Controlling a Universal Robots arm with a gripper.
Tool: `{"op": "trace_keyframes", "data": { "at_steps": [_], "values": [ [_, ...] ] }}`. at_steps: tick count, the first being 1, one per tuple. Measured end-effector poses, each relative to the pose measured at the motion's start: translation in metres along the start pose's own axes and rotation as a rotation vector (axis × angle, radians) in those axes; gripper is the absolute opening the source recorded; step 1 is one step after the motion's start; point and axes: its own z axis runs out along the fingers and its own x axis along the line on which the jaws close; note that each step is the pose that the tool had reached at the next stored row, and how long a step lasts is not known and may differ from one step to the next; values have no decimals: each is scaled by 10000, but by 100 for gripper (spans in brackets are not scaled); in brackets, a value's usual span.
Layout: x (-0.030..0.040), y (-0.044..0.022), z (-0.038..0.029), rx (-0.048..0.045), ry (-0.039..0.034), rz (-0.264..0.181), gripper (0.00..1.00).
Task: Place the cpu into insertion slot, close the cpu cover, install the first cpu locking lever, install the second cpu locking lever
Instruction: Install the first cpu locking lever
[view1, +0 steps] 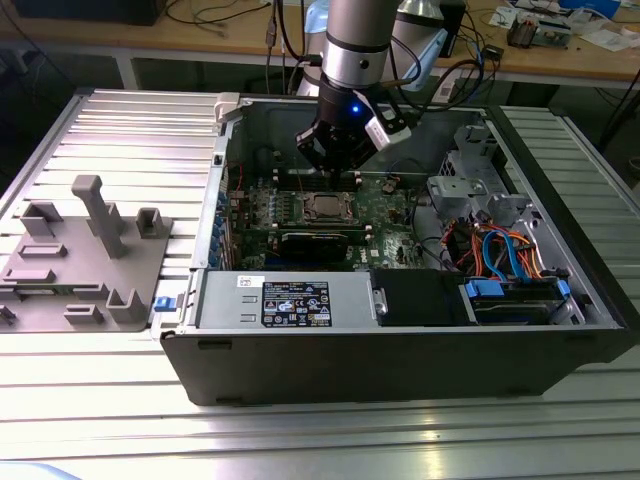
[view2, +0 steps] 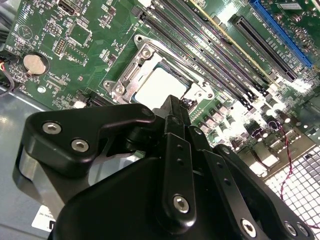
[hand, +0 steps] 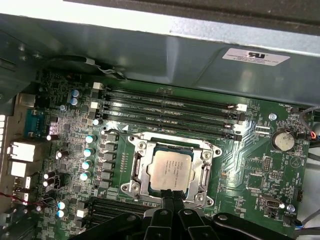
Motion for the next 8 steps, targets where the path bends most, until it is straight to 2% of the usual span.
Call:
{"op": "trace_keyframes", "data": {
  "at_steps": [8],
  "values": [
    [0,0,0,2,-1,-50,11]
  ]
}}
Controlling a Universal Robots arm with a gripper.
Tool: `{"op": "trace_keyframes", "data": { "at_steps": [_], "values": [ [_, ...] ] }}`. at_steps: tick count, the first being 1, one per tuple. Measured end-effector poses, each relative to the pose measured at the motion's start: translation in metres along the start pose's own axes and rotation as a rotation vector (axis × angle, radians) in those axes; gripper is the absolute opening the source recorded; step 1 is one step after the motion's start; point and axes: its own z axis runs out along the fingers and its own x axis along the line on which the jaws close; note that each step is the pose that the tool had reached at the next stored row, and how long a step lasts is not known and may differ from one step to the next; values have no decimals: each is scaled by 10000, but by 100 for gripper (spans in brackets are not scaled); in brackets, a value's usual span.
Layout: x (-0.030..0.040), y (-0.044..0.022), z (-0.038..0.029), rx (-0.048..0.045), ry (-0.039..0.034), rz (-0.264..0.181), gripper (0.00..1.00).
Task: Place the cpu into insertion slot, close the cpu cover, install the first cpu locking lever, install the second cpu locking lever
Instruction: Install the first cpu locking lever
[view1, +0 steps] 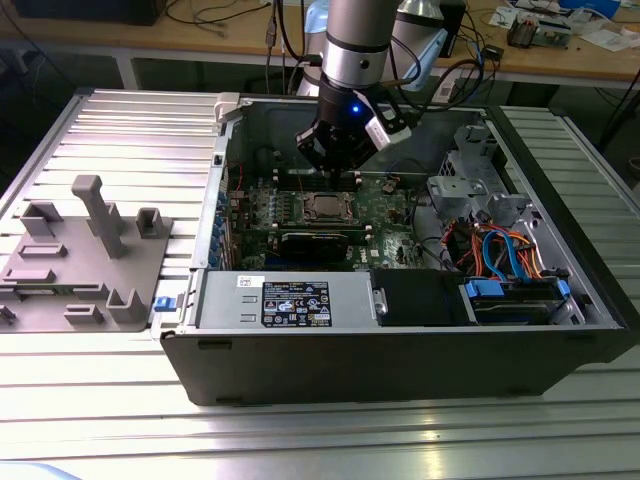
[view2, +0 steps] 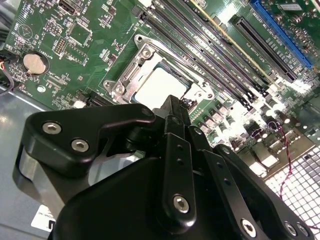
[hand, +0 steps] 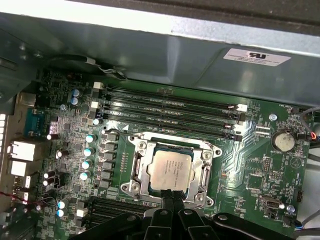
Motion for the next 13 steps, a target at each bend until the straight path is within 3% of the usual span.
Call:
{"op": "trace_keyframes", "data": {
  "at_steps": [13],
  "values": [
    [0,0,0,-2,-3,-87,11]
  ]
}}
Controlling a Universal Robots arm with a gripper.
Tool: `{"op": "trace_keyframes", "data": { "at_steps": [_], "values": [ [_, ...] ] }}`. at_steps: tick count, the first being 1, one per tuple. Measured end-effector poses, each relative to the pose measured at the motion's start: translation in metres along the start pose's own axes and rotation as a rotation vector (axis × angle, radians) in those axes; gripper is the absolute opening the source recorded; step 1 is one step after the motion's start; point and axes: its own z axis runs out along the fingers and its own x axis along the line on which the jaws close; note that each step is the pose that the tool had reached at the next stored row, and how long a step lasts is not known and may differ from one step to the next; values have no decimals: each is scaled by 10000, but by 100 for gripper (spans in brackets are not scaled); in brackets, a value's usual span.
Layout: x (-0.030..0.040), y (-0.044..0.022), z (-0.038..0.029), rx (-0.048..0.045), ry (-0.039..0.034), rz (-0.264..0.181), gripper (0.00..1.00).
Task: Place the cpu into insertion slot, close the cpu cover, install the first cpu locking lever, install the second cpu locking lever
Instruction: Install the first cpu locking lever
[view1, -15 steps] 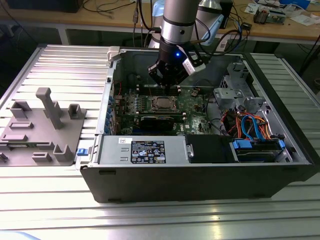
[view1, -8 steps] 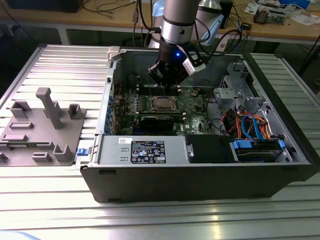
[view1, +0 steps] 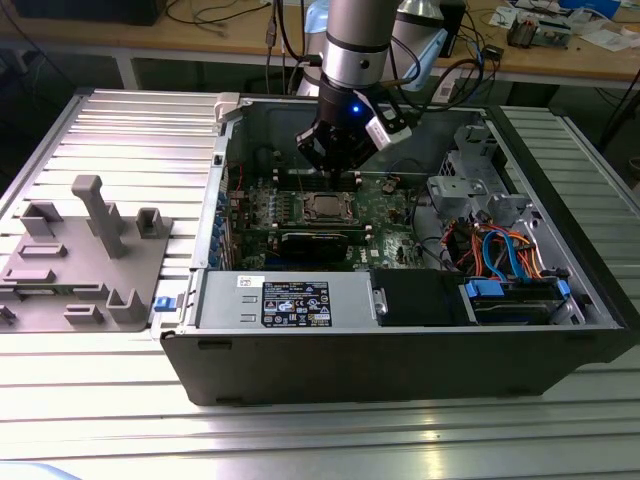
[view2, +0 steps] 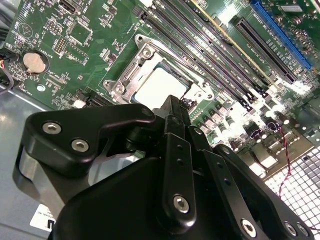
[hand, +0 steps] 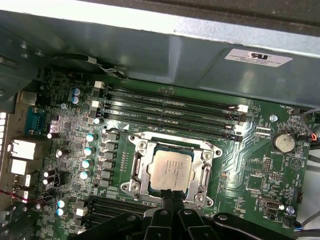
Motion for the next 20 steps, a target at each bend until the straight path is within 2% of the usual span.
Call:
{"op": "trace_keyframes", "data": {
  "at_steps": [4,5,10,16,17,20],
  "values": [
    [1,0,0,-113,-19,-2,11],
    [1,1,0,-122,-20,23,11],
    [1,0,5,-156,-12,901,11],
    [1,0,5,-158,-19,914,11],
    [1,0,6,-152,-68,914,11],
    [1,0,10,-110,-429,920,11]
  ]
}}
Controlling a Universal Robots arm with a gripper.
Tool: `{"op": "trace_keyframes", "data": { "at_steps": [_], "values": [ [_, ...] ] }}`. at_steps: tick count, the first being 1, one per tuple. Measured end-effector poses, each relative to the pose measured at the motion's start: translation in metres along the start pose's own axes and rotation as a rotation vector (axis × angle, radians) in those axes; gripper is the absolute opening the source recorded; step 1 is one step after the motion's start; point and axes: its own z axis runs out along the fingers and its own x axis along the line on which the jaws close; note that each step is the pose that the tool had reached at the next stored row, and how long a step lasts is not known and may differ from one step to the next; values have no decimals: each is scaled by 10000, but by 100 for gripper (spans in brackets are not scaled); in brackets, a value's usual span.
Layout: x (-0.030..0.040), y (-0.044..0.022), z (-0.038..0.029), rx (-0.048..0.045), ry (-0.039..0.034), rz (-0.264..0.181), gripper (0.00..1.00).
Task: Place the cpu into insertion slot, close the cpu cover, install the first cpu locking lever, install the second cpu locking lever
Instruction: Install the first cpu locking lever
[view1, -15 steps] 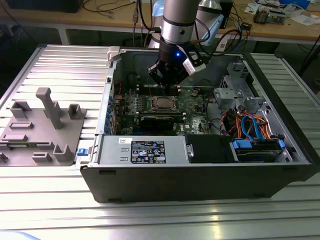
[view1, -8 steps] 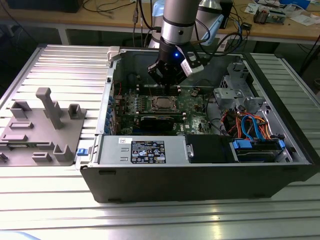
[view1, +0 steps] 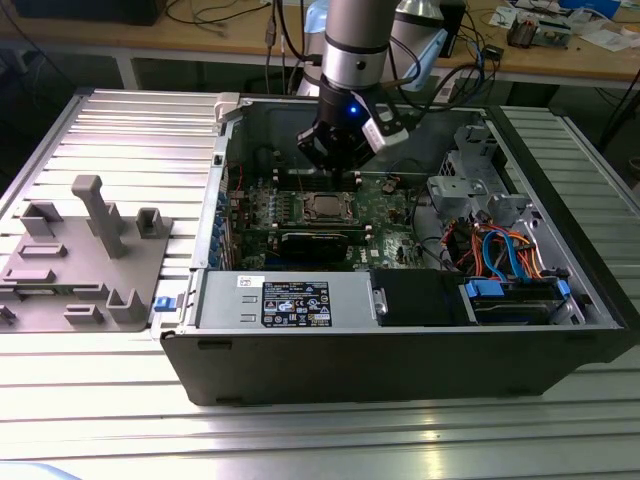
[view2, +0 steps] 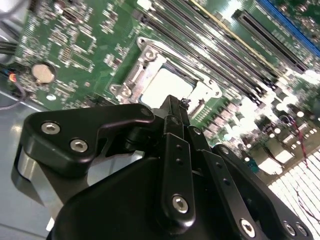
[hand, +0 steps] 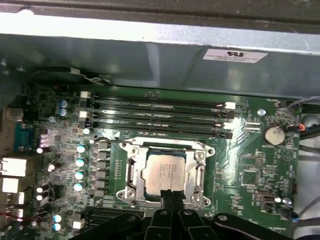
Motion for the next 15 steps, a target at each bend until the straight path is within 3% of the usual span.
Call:
{"op": "trace_keyframes", "data": {
  "at_steps": [11,15],
  "values": [
    [0,0,0,9,-110,0,11],
    [4,0,-7,11,-115,1,11]
  ]
}}
